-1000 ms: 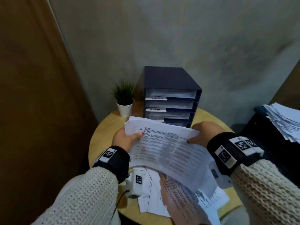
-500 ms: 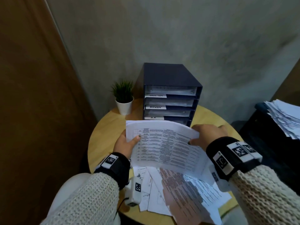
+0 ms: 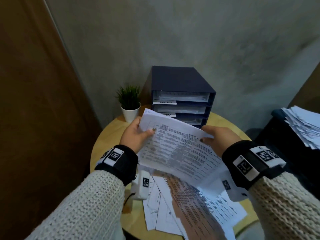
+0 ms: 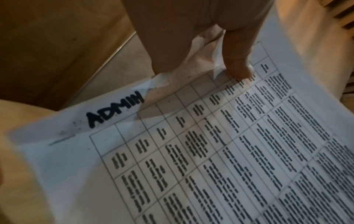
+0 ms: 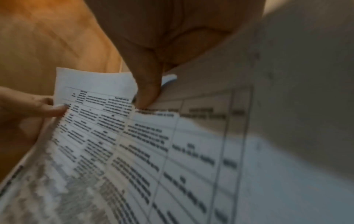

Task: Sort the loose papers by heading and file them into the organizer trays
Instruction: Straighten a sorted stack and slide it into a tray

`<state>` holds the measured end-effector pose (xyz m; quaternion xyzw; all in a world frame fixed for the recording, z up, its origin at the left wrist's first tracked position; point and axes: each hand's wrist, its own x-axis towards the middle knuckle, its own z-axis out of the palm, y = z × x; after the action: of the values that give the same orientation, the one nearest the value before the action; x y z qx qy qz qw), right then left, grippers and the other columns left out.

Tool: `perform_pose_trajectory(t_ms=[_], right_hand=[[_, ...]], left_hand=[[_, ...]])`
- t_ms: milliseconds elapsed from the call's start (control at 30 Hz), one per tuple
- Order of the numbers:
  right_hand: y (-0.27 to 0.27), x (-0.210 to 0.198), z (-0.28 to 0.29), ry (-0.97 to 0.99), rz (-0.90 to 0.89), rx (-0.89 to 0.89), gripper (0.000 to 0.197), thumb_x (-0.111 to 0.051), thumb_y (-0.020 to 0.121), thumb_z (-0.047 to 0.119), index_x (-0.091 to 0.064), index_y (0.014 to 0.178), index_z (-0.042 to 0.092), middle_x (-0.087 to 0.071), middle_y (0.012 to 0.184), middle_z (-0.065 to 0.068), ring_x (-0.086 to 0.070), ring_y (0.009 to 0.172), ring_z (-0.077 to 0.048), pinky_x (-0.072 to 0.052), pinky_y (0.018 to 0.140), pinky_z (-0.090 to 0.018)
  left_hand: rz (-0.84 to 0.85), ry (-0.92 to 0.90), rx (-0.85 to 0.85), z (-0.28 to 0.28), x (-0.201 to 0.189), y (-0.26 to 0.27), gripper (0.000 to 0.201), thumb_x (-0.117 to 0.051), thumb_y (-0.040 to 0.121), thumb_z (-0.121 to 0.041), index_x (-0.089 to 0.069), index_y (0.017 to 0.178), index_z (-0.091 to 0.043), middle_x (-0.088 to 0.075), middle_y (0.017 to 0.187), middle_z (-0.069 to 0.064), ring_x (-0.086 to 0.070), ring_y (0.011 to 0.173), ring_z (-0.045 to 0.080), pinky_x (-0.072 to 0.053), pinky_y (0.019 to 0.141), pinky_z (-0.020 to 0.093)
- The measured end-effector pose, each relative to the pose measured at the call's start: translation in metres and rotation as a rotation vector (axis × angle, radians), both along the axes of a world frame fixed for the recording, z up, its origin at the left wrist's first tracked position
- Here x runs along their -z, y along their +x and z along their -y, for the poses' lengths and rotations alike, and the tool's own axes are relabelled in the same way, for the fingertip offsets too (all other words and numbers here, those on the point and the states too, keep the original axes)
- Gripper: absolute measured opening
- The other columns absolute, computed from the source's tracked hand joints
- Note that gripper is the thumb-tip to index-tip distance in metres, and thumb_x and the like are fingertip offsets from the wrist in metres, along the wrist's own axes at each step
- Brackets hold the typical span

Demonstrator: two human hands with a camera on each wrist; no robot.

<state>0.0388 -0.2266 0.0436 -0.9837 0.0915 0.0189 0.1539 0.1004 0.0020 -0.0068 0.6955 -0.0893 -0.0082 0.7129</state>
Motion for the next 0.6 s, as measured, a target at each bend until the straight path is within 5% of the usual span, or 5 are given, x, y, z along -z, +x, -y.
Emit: perform_pose_trajectory(t_ms=[167,300,367,533,600], right_hand=[[0.01,0.019,0.018,0.262,0.052,0.11,0.02,-0.057,0.093,0.017,-0.064,0.112,0.015,-0.068,0.105,-0.007,-0.064,0.101,-0.026,-0.044,0.079,-0.027],[0.017,0.05,0.039,0.557,0.068,0.243,0.02,-0.064,0.09,0.018,-0.067,0.108,0.011,-0.064,0.094,-0.003,-0.059,0.086,-0.016,-0.044,0.061,-0.018],[0.02,0.068,0.045,0.695,0.055,0.343,0.023,-0.066,0.088,0.016,-0.067,0.109,0.007,-0.065,0.097,-0.005,-0.058,0.086,-0.018,-0.045,0.069,-0.017],[0.036,0.102,0.049,0.688,-0.091,0.47,0.041,-0.052,0.096,0.032,-0.057,0.124,0.003,-0.065,0.103,-0.015,-0.058,0.088,-0.024,-0.037,0.075,-0.023],[0.039,0.112,0.051,0.598,-0.138,0.461,0.041,-0.043,0.098,0.04,-0.058,0.119,0.008,-0.064,0.077,-0.007,-0.055,0.083,-0.021,-0.036,0.073,-0.024]], left_hand=[[0.149,0.412,-0.293,0.002,0.01,0.022,0.064,-0.073,0.077,-0.013,-0.045,0.132,-0.028,-0.039,0.137,0.001,-0.039,0.122,0.013,-0.035,0.102,0.023],[-0.149,0.519,-0.208,0.001,0.036,0.026,0.095,-0.074,0.077,-0.028,-0.012,0.15,-0.03,-0.014,0.154,0.008,-0.022,0.141,0.025,-0.026,0.114,0.036],[-0.26,0.479,-0.131,0.004,0.05,0.022,0.101,-0.072,0.08,-0.033,0.0,0.151,-0.032,-0.007,0.158,0.005,-0.018,0.144,0.025,-0.028,0.114,0.038],[-0.334,0.262,0.12,0.018,0.082,0.015,0.039,-0.058,0.092,-0.018,-0.05,0.128,-0.027,-0.056,0.134,0.005,-0.053,0.123,0.024,-0.04,0.107,0.043],[-0.329,0.297,0.137,0.021,0.09,0.015,0.036,-0.051,0.096,-0.017,-0.05,0.131,-0.023,-0.058,0.132,0.004,-0.055,0.12,0.023,-0.04,0.107,0.041]])
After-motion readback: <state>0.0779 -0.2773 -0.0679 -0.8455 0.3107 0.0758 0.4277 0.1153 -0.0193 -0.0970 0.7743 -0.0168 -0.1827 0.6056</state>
